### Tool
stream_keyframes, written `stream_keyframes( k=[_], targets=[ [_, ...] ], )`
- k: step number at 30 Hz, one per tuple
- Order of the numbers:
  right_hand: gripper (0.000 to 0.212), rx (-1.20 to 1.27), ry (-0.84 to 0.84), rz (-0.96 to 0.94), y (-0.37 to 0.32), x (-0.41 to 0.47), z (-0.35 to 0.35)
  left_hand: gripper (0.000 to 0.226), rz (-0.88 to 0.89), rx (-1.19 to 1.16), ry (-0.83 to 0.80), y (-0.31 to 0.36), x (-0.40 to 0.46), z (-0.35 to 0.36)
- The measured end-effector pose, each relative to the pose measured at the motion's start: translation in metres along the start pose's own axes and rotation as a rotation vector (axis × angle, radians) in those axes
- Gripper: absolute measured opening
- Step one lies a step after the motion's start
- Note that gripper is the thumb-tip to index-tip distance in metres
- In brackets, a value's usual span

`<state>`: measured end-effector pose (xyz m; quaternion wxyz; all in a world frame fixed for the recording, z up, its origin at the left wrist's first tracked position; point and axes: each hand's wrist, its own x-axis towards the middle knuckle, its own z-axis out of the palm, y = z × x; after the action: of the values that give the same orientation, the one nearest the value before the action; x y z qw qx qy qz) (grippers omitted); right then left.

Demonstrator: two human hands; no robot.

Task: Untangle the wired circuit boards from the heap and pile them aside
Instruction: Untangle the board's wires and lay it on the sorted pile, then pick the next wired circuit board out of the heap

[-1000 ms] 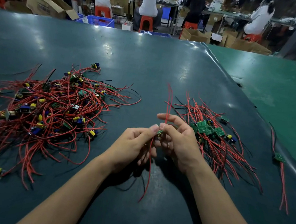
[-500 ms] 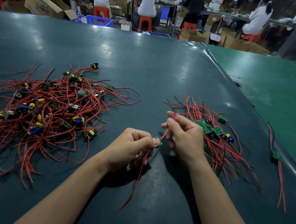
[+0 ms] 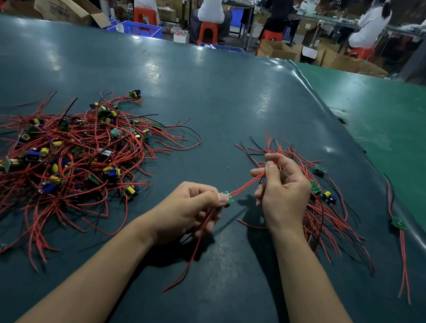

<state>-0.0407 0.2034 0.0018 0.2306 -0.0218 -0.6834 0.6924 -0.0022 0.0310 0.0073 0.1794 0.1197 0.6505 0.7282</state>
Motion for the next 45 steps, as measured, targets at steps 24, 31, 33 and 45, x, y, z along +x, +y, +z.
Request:
stream_keyframes(
  k=[24, 31, 33, 45],
  targets=[
    [0.027, -0.052, -0.698, 0.283, -0.009, -0.014, 0.000, 0.031, 0.244, 0.473, 0.137, -0.010, 0.004, -0.014],
    [0.031, -0.164, -0.787, 0.262, -0.010, -0.012, -0.004, 0.025, 0.306, 0.579, 0.129, -0.016, 0.002, -0.018],
    [0.028, -0.186, -0.707, 0.211, -0.010, -0.013, -0.002, 0.028, 0.346, 0.644, 0.199, -0.017, 0.003, -0.018],
    [0.026, 0.130, 0.133, 0.108, -0.012, -0.002, -0.002, 0.017, 0.555, 0.759, 0.922, -0.008, 0.008, -0.047]
  ],
)
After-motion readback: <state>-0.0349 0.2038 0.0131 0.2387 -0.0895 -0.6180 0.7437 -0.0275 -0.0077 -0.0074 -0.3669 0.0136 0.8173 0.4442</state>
